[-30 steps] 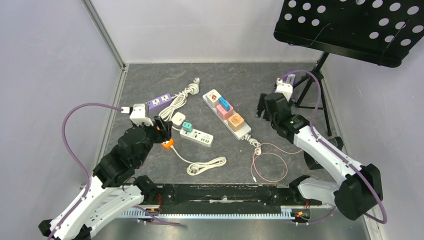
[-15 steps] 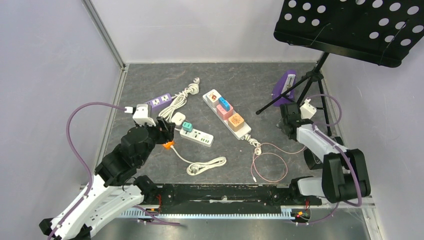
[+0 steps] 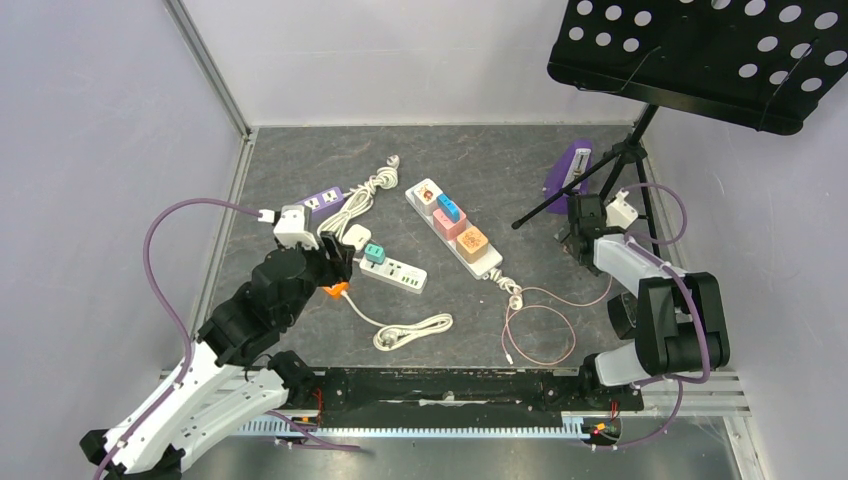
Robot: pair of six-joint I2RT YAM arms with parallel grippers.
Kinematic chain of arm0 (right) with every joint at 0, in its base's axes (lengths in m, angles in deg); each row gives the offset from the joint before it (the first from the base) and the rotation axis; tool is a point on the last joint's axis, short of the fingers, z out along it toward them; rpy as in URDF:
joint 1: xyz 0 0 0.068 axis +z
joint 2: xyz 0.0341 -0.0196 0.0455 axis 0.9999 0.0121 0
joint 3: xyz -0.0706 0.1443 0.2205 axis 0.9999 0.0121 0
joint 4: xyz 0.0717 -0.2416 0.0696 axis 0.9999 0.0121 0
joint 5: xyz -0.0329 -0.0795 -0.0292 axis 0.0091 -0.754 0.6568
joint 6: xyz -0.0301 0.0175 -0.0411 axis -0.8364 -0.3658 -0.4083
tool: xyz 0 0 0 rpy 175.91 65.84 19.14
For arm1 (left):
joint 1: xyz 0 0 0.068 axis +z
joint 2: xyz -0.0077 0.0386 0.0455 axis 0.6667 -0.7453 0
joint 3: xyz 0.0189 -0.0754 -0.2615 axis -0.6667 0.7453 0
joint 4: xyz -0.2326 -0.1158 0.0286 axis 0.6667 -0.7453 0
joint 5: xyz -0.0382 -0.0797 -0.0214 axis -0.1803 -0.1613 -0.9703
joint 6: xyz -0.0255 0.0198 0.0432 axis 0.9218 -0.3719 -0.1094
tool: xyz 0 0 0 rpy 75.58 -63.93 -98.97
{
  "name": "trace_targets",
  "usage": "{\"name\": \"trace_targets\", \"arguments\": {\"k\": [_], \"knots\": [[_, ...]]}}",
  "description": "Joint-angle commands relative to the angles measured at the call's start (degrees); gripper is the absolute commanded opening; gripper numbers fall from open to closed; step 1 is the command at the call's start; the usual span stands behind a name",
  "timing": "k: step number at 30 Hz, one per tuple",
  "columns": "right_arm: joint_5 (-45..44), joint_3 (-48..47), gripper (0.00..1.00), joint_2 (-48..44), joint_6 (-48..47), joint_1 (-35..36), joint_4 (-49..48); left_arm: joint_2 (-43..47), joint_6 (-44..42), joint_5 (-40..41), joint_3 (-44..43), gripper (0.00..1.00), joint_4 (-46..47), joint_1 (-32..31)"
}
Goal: Insert the plug
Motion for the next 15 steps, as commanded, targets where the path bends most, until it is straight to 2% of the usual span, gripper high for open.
{"name": "trace_targets", "arguments": {"k": [1, 8, 15], "knots": [[0.98, -1.67, 0.83, -1.58, 0.13, -0.36, -3.19, -0.77, 0.48, 1.12, -0.19, 0.66, 2.47, 0.07], [0.12, -0.72, 0.68, -1.98, 0.02, -0.85, -6.56, -1.27, 0.19, 1.38, -0.03, 0.66, 2.82, 0.07], [1.45, -2.70, 0.68, 3.02, -2.68, -1.39, -9.69, -1.56, -0.45, 1.83, -0.21, 0.66, 3.00, 0.08]]}}
